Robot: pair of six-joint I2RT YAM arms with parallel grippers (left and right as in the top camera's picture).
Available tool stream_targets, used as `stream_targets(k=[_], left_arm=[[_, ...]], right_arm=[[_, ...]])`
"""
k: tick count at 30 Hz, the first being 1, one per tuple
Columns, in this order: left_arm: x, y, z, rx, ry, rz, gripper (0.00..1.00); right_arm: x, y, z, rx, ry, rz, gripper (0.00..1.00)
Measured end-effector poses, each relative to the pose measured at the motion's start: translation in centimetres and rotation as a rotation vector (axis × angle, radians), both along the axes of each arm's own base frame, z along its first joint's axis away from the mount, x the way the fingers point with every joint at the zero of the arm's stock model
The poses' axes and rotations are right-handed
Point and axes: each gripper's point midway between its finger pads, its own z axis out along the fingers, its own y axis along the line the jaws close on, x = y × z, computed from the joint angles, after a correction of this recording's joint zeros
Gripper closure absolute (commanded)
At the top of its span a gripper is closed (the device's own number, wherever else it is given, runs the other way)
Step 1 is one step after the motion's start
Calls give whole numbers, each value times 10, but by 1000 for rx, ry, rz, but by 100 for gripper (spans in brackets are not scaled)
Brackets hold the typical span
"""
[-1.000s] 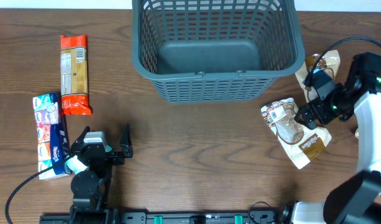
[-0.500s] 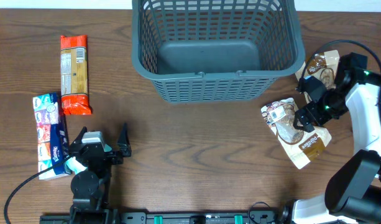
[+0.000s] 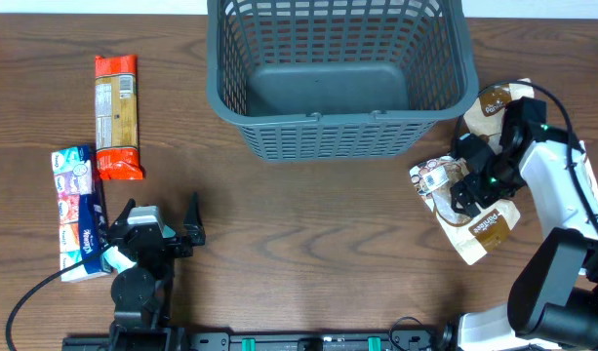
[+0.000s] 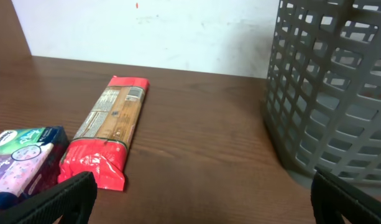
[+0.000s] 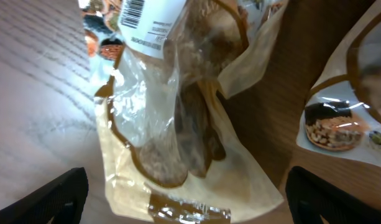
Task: Pack container
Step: 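Grasp the dried mushroom pouch with the right gripper and lift it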
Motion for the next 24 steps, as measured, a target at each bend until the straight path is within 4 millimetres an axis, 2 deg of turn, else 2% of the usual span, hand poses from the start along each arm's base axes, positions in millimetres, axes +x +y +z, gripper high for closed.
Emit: stream_targets(k=[11, 16, 21, 24], left_arm=[[0, 0, 0, 0, 0, 0, 1], [0, 0, 0, 0, 0, 0, 1], [0, 0, 0, 0, 0, 0, 1], [0, 0, 0, 0, 0, 0, 1]], right_arm=[[-4, 5, -42, 12, -51, -17, 10], [-3, 11, -52, 39, -82, -18, 18], [-2, 19, -58, 84, -101, -14, 34], [1, 21, -58, 95, -117, -10, 62]])
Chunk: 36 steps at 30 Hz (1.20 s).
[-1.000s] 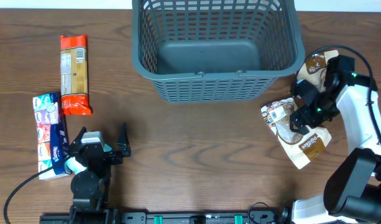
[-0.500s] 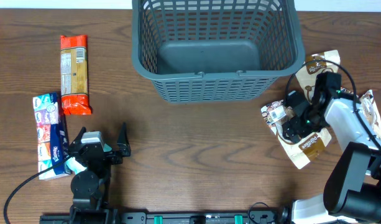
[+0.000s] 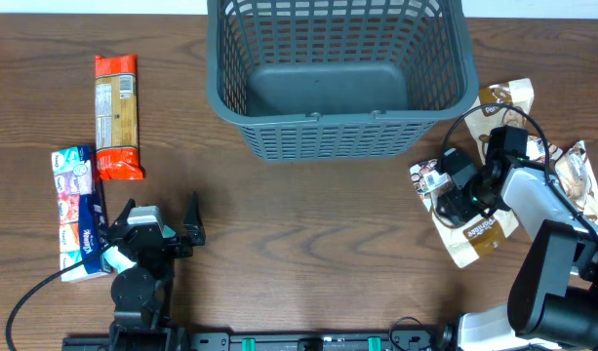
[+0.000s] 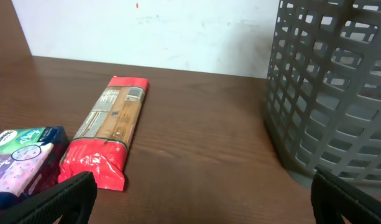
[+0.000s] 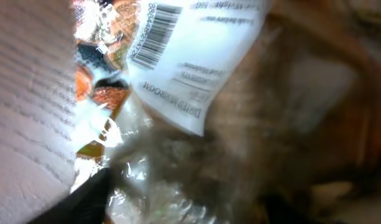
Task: Pack container
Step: 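Grasp the dried mushroom pouch with the right gripper and lift it, then carry the pouch into the grey basket and open the right gripper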
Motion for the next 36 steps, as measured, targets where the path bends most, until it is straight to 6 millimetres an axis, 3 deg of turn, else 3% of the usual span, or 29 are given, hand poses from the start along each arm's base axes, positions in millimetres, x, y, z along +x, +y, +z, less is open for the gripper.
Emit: stream_targets(k=[1, 5, 15, 21, 26, 31, 36], left_arm=[[0, 0, 0, 0, 0, 0, 1], [0, 0, 0, 0, 0, 0, 1], [0, 0, 0, 0, 0, 0, 2], [0, 0, 0, 0, 0, 0, 1], [0, 0, 0, 0, 0, 0, 1], [0, 0, 0, 0, 0, 0, 1], [0, 0, 0, 0, 0, 0, 1]], right_arm=[[1, 1, 0, 5, -3, 0, 75], [3, 3, 1, 19, -15, -8, 99], [13, 3, 7, 58, -33, -162, 99], [31, -7, 43, 72, -24, -368, 99], [66, -47, 102, 13, -161, -583, 99], [87, -75, 175, 7, -351, -750, 98], [108, -86, 281, 20, -616, -800, 99]])
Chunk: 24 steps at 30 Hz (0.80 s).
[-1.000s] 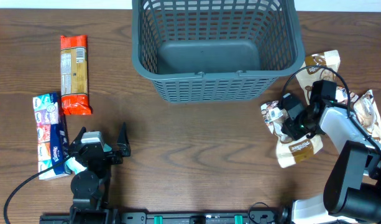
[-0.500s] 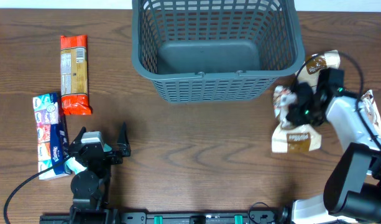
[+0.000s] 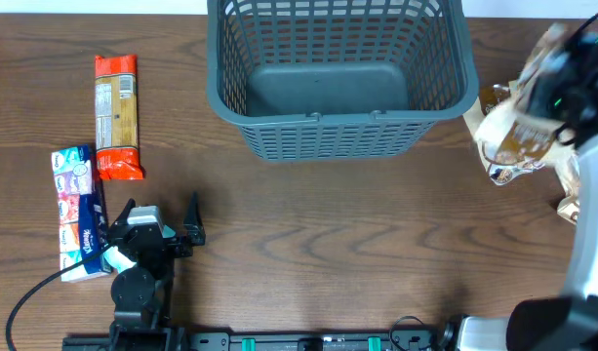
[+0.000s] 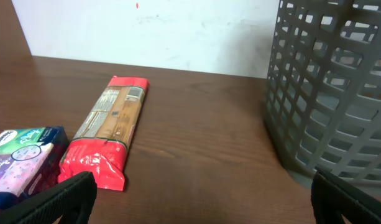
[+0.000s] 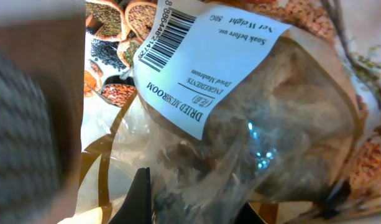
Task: Pack container
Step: 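Carry the pouch into the grey basket and open the right gripper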
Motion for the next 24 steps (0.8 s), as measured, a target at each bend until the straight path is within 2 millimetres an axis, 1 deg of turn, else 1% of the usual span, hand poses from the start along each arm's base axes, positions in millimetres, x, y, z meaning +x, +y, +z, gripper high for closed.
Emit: stream_targets(k=[1, 2, 3, 4, 6, 7, 9, 10, 11, 13, 15, 17, 20, 22, 24], left_arm=[[0, 0, 0, 0, 1, 0, 1], [0, 0, 0, 0, 0, 0, 1], [0, 0, 0, 0, 0, 0, 1], [0, 0, 0, 0, 0, 0, 1], [0, 0, 0, 0, 0, 0, 1], [0, 0, 0, 0, 0, 0, 1], [0, 0, 0, 0, 0, 0, 1], [0, 0, 0, 0, 0, 0, 2], [0, 0, 0, 0, 0, 0, 1], [0, 0, 0, 0, 1, 0, 1], [0, 0, 0, -1, 0, 0, 1], [0, 0, 0, -1, 0, 0, 1], [0, 0, 0, -1, 0, 0, 1], [0, 0, 0, -1, 0, 0, 1], [0, 0, 0, -1, 0, 0, 2]], right_arm=[[3, 0, 32, -22, -76, -8, 99], [5, 2, 54, -34, -128, -8, 99], [5, 8, 91, -56, -213, -3, 99], [5, 12, 110, -66, -260, 4, 99], [2, 28, 164, -94, -393, 37, 99], [0, 35, 183, -107, -441, 59, 99], [-6, 60, 220, -146, -533, 157, 99], [-8, 75, 232, -168, -561, 223, 99], [-10, 93, 240, -192, -578, 313, 99], [-12, 134, 241, -237, -576, 515, 99], [-11, 172, 233, -264, -562, 709, 99], [-6, 210, 219, -301, -553, 917, 99], [7, 250, 203, -378, -566, 1132, 99], [21, 271, 189, -437, -575, 1245, 99], [33, 287, 171, -493, -563, 1337, 90]])
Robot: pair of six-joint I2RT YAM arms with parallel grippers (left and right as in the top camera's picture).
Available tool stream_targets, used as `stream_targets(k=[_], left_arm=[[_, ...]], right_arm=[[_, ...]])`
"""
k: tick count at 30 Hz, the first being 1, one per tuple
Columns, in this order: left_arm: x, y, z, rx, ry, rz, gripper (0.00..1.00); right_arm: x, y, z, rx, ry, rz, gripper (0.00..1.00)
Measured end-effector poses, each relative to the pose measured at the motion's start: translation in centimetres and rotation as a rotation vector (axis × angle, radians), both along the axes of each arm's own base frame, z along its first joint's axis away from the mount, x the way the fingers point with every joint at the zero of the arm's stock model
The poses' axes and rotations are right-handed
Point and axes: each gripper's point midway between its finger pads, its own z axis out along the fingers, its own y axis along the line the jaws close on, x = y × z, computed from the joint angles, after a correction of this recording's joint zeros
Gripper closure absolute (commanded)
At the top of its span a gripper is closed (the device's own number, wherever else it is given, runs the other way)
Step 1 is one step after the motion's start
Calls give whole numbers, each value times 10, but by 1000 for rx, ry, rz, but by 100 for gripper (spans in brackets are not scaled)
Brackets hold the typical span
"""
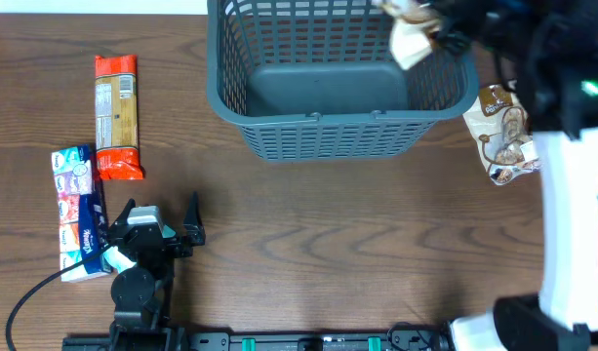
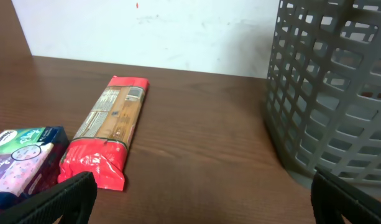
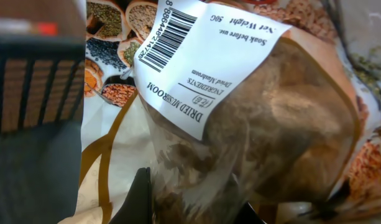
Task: Pack container
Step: 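Carry the pouch into the grey basket and open the right gripper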
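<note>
A grey plastic basket (image 1: 342, 127) stands at the back middle of the table. My right gripper (image 1: 437, 21) hangs over its right rim, shut on a clear bag of dried mushrooms (image 3: 240, 118) with a white barcode label; the bag (image 1: 408, 39) dangles above the basket's inside. A second mushroom bag (image 1: 503, 132) lies on the table right of the basket. My left gripper (image 1: 162, 226) rests open near the front left, empty. The basket's wall (image 2: 327, 93) fills the right of the left wrist view.
A red pasta packet (image 1: 118, 115) lies at the left, with a stack of tissue packs (image 1: 76, 210) in front of it. Both show in the left wrist view, the pasta packet (image 2: 106, 134) ahead and the tissue packs (image 2: 19, 162) at lower left.
My right gripper has moved left with the mushroom bag, from beside the basket's right side to above its right rim. The left arm has not moved.
My right gripper was open over the mushroom bags on the table right of the basket. Then it was down on one bag. Then it held that bag raised beside the basket, and now over the basket. One bag stays on the table.
</note>
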Motion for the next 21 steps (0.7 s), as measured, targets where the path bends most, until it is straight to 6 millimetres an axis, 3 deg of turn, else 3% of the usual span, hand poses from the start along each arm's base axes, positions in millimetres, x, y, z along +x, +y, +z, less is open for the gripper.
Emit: stream_targets(k=[1, 3, 4, 6, 8, 13, 16, 21], left_arm=[[0, 0, 0, 0, 0, 0, 1], [0, 0, 0, 0, 0, 0, 1], [0, 0, 0, 0, 0, 0, 1], [0, 0, 0, 0, 0, 0, 1], [0, 0, 0, 0, 0, 0, 1], [0, 0, 0, 0, 0, 0, 1], [0, 0, 0, 0, 0, 0, 1], [0, 0, 0, 0, 0, 0, 1]], right_arm=[[10, 8, -17, -58, -3, 44, 82], [19, 14, -37, -97, 16, 77, 81], [26, 17, -51, -122, 35, 94, 84], [38, 21, -85, -167, 97, 124, 99], [46, 22, -134, -195, 228, 147, 99], [46, 21, -231, -250, 510, 182, 99], [43, 18, -274, -278, 630, 184, 99], [41, 11, -306, -323, 716, 164, 99]])
